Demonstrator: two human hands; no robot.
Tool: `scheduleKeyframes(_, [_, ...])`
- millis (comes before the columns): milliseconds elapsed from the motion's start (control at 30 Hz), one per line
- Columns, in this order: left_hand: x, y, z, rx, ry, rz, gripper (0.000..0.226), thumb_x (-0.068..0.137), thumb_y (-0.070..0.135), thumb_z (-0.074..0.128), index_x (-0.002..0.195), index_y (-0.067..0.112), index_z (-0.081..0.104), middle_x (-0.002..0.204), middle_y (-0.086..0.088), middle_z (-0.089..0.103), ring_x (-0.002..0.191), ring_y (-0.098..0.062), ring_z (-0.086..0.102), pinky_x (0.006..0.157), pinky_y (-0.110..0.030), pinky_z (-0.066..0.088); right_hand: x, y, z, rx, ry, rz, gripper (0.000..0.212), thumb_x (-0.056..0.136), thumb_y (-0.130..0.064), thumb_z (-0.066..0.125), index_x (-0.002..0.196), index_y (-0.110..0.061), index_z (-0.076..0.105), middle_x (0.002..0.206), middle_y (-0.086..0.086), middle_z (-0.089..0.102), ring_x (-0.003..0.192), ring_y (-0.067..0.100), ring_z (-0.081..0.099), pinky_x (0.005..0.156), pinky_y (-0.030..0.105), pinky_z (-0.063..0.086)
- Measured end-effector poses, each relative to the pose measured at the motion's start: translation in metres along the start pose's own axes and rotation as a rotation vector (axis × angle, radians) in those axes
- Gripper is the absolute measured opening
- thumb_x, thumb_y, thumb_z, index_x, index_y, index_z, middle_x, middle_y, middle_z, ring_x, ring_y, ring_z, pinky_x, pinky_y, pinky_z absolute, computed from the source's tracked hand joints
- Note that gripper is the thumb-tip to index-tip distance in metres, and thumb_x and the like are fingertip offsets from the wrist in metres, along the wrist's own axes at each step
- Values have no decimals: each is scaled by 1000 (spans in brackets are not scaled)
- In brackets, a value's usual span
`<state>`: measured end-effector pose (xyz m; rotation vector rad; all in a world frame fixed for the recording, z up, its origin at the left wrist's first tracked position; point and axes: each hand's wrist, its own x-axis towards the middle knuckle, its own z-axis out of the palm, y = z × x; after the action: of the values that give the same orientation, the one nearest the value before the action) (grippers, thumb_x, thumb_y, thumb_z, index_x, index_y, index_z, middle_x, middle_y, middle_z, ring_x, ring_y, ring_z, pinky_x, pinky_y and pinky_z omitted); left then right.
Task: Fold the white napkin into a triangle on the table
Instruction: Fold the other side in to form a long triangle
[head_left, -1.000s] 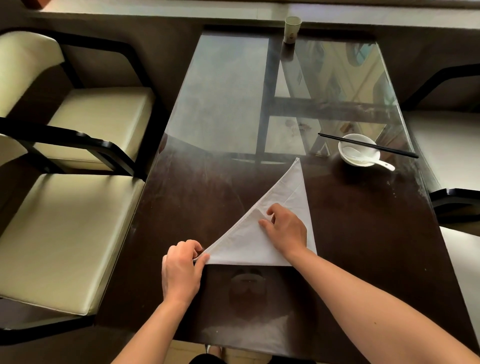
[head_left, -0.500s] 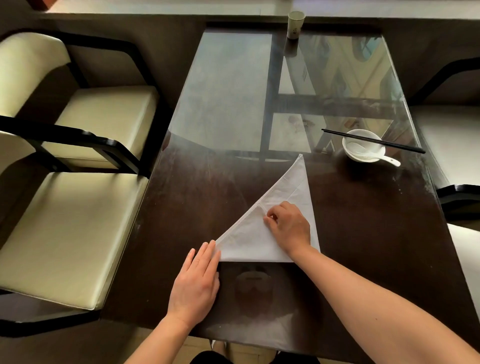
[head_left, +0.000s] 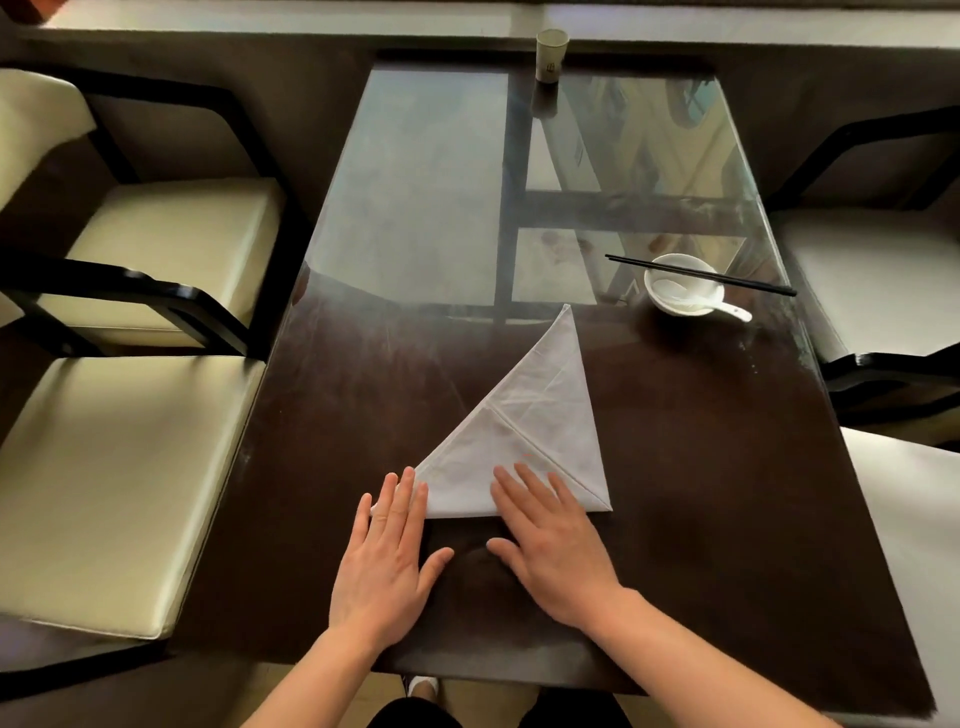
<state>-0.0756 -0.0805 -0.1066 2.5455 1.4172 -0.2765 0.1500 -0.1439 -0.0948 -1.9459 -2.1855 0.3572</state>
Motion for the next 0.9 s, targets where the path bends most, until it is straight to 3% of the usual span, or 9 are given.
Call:
scheduleKeyframes(100, [4,0,6,60,-40,-11,85,96,71,14,158,15,-2,167,-6,-9,153,-26,-13,122,-45,-4,-8,-16,8,-47,-242,11,85,96,-71,17,159,-14,11,167,1,-4,154,20,-10,125,50,-3])
scheduleKeyframes(200, [4,-3,10,75,-44,-11,85,94,72,8,157,17,-7,166,-4,-15,152,-24,-17,122,-45,-8,-17,-13,9,-81,-333,59,98,89,-80,10,158,-12,-6,164,4,-19,150,22,-23,124,49,-8])
scheduleKeyframes(467, [5,-2,10,41,-29,-28,85,89,74,-6,155,20,-15,164,-1,-22,150,-21,-24,122,-44,-9,-60,25,-2,-170,-312,192,100,89,-82,6,155,-8,-10,163,7,-22,151,24,-20,120,46,-8])
scheduleKeyframes(567, [2,-4,8,-23,9,-102,86,88,72,-6,155,19,-13,164,-1,-20,151,-20,-23,124,-41,-8,-62,28,-8,-150,-250,208,95,92,-78,7,157,-9,0,165,7,-10,153,23,-11,121,45,-3])
scheduleKeyframes(667, [-6,-11,4,-74,60,-228,85,92,68,2,156,13,-1,166,-2,-6,153,-20,-11,125,-40,-2,-66,30,-11,-143,-194,201,87,98,-71,15,157,-8,16,166,8,9,154,23,4,120,44,6])
scheduleKeyframes(733, [-10,-12,0,-163,136,-308,76,100,56,32,156,6,23,165,-11,22,153,-29,15,123,-45,14,-68,33,-13,-131,-167,193,81,100,-66,19,156,-7,22,165,8,15,153,23,9,120,43,8])
scheduleKeyframes(800, [-8,-10,-5,-281,250,-438,60,95,37,62,143,3,48,144,-18,52,135,-38,42,108,-54,37,-69,36,-15,-107,-101,187,74,101,-59,25,153,-7,32,163,8,26,152,23,19,120,42,14])
scheduleKeyframes(900, [6,-8,-16,-444,255,-641,45,91,36,69,128,10,66,120,-16,63,116,-38,51,96,-53,42,-63,43,-18,-74,-35,208,70,100,-54,29,152,-7,34,162,7,27,151,23,22,120,42,16])
